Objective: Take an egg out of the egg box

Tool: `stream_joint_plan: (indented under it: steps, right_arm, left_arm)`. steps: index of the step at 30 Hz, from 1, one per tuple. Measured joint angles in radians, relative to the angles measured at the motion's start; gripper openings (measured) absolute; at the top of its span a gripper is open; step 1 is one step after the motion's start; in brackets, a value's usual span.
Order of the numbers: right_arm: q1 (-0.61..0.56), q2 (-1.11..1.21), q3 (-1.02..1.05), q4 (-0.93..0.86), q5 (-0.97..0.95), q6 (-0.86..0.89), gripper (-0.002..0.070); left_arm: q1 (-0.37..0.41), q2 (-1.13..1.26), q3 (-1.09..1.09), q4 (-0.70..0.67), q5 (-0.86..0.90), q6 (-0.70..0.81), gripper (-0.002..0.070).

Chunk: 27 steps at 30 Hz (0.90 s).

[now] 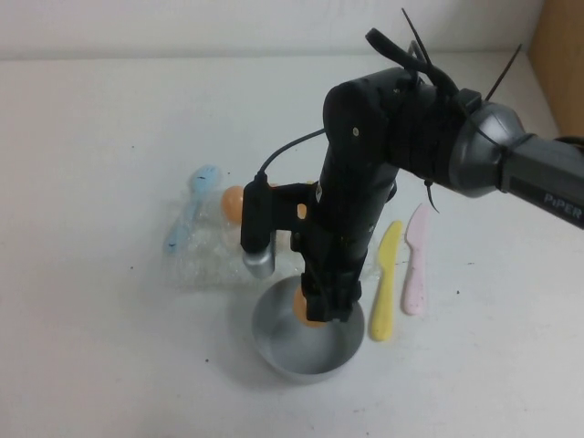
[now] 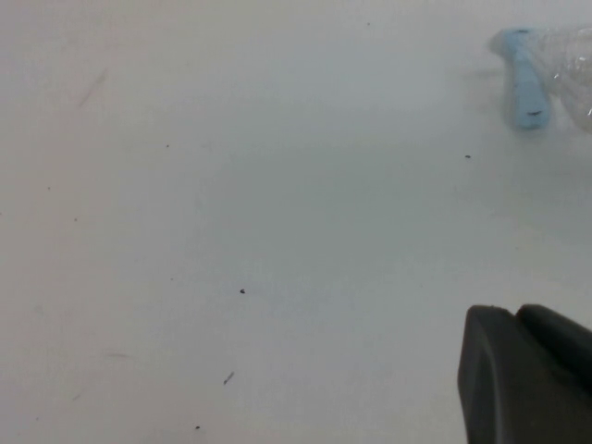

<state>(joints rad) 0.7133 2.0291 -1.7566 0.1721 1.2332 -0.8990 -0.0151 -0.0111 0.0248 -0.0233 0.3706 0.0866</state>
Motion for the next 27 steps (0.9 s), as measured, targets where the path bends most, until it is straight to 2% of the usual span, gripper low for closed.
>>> stream_joint_plan:
  steps: [3,7,11,14,18,19,23,27]
  right_arm:
    - [0.000,0.000,0.000,0.007,-0.002,0.023,0.0357]
    - [0.000,0.000,0.000,0.007,-0.004,0.029,0.0445]
    - [0.000,-0.013,0.000,-0.009,-0.004,0.040,0.0446]
    - [-0.002,-0.058,0.005,-0.021,-0.004,0.075,0.0364]
    - [-0.019,-0.149,0.017,-0.002,-0.004,0.170,0.0116]
    - [-0.021,-0.179,0.032,0.007,-0.004,0.195,0.0071]
    - [-0.023,-0.329,0.188,0.035,-0.047,0.282,0.0002]
    - [-0.023,-0.542,0.440,0.055,-0.258,0.375,-0.0012]
  left_arm:
    - [0.000,0.000,0.000,0.000,0.000,0.000,-0.0005]
    - [0.000,0.000,0.000,0.000,0.000,0.000,-0.0005]
    - [0.000,0.000,0.000,0.000,0.000,0.000,-0.0005]
    - [0.000,0.000,0.000,0.000,0.000,0.000,-0.0005]
    - [0.000,0.000,0.000,0.000,0.000,0.000,-0.0005]
    - [0.000,0.000,0.000,0.000,0.000,0.000,-0.0005]
    - [0.000,0.000,0.000,0.000,0.000,0.000,-0.0005]
    - [0.000,0.000,0.000,0.000,0.000,0.000,-0.0005]
